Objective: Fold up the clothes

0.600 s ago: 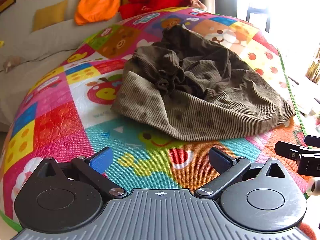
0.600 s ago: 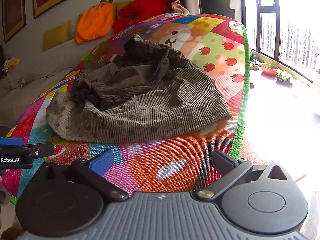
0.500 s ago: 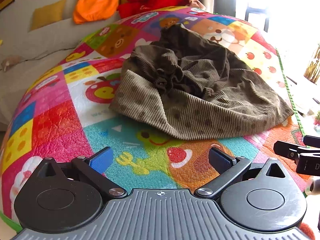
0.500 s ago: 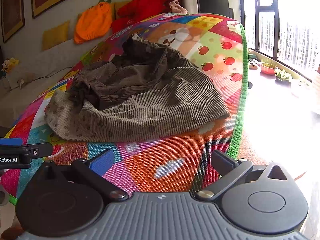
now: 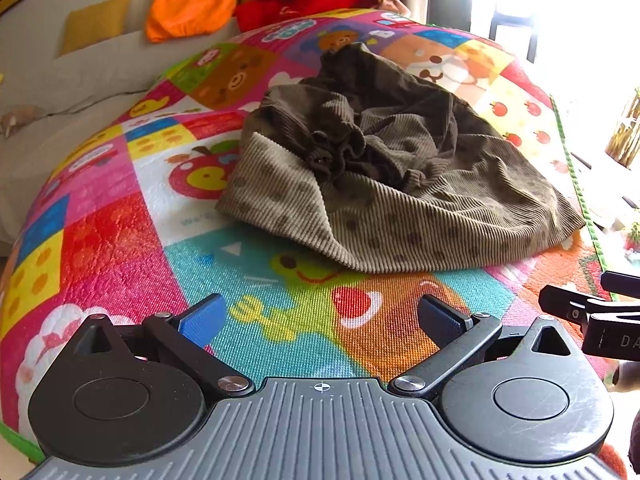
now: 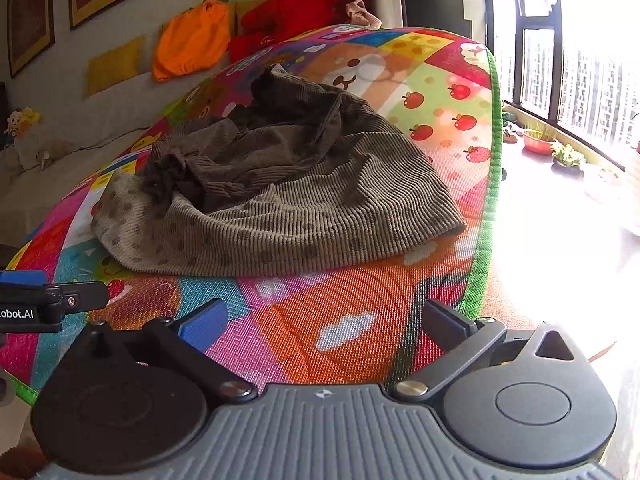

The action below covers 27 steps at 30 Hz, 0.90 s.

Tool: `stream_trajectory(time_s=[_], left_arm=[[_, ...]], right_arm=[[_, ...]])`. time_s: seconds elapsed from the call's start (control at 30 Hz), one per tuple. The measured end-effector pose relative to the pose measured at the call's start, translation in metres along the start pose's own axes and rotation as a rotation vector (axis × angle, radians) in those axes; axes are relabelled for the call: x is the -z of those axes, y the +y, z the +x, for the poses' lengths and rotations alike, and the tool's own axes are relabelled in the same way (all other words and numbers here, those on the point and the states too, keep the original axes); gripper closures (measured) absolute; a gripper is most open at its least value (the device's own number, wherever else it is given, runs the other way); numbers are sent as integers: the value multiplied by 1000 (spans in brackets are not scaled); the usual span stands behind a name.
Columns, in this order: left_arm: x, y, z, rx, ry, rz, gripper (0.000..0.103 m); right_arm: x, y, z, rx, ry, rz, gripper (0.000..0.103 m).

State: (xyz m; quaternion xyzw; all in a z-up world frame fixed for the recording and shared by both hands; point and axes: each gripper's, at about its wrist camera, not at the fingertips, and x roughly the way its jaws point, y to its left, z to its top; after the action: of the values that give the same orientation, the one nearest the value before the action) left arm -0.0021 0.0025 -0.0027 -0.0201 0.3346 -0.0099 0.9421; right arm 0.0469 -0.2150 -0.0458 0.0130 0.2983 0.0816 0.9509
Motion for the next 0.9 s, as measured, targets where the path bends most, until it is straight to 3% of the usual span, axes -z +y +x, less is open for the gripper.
stream_trajectory(time_s=[0.9], left_arm=[[2,5,6,-8,34,-24,0]], right_arm=[[2,3,4,-2,37,12,0]])
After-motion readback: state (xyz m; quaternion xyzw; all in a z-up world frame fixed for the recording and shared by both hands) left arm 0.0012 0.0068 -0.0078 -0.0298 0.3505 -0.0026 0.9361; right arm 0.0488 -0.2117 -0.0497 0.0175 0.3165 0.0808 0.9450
